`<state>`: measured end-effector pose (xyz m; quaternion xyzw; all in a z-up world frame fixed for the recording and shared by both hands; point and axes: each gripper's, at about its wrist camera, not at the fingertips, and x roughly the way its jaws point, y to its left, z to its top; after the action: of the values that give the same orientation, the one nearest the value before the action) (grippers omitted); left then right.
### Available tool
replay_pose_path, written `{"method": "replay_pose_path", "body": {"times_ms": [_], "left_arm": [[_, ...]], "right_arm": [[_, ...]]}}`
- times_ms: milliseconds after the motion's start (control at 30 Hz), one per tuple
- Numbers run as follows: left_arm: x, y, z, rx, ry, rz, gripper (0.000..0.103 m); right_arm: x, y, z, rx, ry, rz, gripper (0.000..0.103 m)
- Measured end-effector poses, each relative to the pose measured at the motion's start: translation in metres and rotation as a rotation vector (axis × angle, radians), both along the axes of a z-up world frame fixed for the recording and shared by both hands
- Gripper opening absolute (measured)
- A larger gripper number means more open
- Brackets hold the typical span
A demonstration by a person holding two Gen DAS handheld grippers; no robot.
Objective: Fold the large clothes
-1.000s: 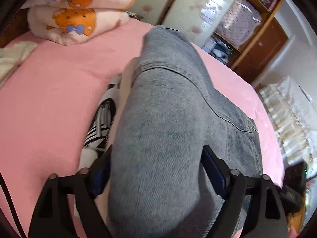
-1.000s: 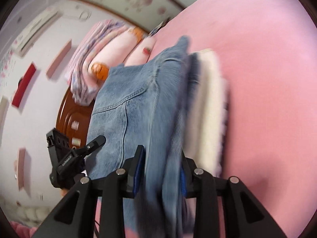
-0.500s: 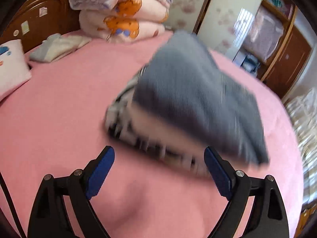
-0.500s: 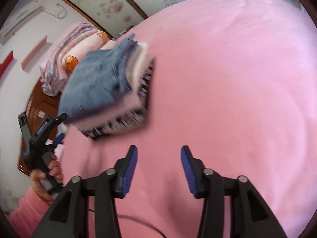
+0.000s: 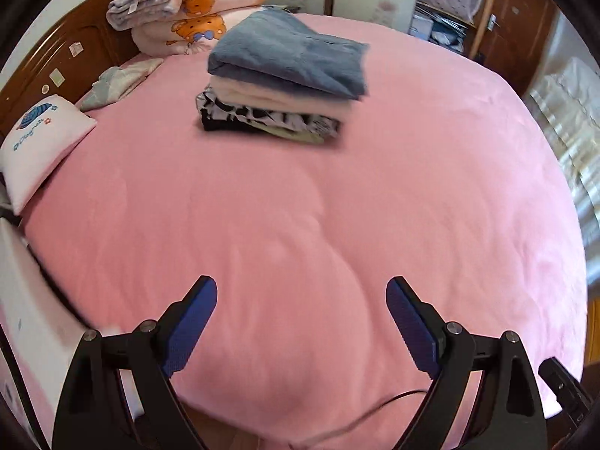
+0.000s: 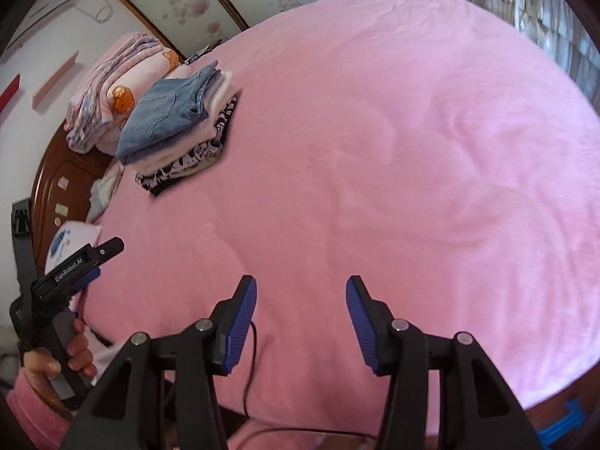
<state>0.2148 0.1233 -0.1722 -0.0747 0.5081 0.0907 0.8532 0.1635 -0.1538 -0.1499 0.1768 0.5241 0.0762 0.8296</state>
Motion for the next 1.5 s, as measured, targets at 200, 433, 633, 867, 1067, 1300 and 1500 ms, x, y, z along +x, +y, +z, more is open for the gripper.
{"method": "replay_pose_path", "body": {"times_ms": [200, 433, 633, 867, 1067, 1300, 1500], "left_arm": [[-0.064, -0.075, 0.065, 0.048, -0.062, -0.084, 0.091], [-0.115, -0.149, 0.120, 0.101, -0.093, -0.210, 0.091], [-0.133, -0.181, 0.149, 0.176, -0.101, -0.280, 0.091], [-0.147, -0.179, 0.173, 0.150, -0.146, -0.213, 0.091], [-0.162, -0.157, 0.168, 0.081, -0.125, -0.125, 0.092], [-0.173, -0.135, 0.159, 0.018, -0.119, -0.074, 0.096], [-0.173, -0.140, 0.158, 0.027, -0.134, -0.093, 0.102]], "right_arm": [[-0.060, -0.048, 0.046, -0.064, -0.010, 0.003, 0.067], [-0.097, -0.073, 0.092, -0.103, 0.007, 0.000, 0.083], [-0.122, -0.071, 0.140, -0.235, -0.090, 0.012, 0.095], [-0.139, -0.057, 0.181, -0.353, -0.181, 0.099, 0.095], [-0.149, -0.053, 0.194, -0.362, -0.198, 0.101, 0.095], [-0.159, -0.040, 0.185, -0.363, -0.177, 0.141, 0.103], [-0.160, -0.039, 0.180, -0.369, -0.158, 0.149, 0.103]]}}
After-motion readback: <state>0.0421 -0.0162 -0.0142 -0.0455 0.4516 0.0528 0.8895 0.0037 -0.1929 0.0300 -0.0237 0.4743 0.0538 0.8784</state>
